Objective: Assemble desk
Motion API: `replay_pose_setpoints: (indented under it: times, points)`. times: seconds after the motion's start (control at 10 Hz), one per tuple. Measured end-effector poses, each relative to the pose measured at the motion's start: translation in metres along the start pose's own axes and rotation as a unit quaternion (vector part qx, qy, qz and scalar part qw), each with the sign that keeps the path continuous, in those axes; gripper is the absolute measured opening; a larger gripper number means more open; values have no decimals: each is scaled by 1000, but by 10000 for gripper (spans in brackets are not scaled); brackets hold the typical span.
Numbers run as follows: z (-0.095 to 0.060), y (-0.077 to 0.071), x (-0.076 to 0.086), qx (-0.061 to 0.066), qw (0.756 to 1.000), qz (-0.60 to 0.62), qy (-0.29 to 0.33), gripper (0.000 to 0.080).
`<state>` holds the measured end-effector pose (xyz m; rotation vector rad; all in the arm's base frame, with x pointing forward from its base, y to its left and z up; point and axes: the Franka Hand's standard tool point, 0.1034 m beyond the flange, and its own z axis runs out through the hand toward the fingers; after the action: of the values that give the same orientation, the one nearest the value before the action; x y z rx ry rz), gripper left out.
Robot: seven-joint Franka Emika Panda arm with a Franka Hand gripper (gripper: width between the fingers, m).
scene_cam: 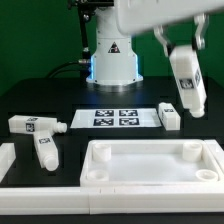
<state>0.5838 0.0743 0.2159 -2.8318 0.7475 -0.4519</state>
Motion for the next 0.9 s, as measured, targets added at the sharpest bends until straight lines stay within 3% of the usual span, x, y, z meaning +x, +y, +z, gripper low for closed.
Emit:
replay_pose_setpoints:
  times: [0.1, 0.2, 0.3, 0.4, 0.6, 0.7, 0.8, 0.9]
  points:
    - [-7, -10, 21, -8, 996, -73, 41, 285]
    - [-5, -20, 16, 20, 996, -40, 74, 285]
    - [-2, -24, 4, 36, 995, -41, 86, 285]
    - [-1, -28, 1, 43, 994, -43, 90, 285]
    - [2, -35, 2, 25, 994, -73, 72, 285]
    - [8, -50, -4, 29, 993, -91, 71, 285]
    - [26, -47, -23, 27, 988, -141, 62, 285]
    - [33, -37, -13, 21, 980, -187, 63, 285]
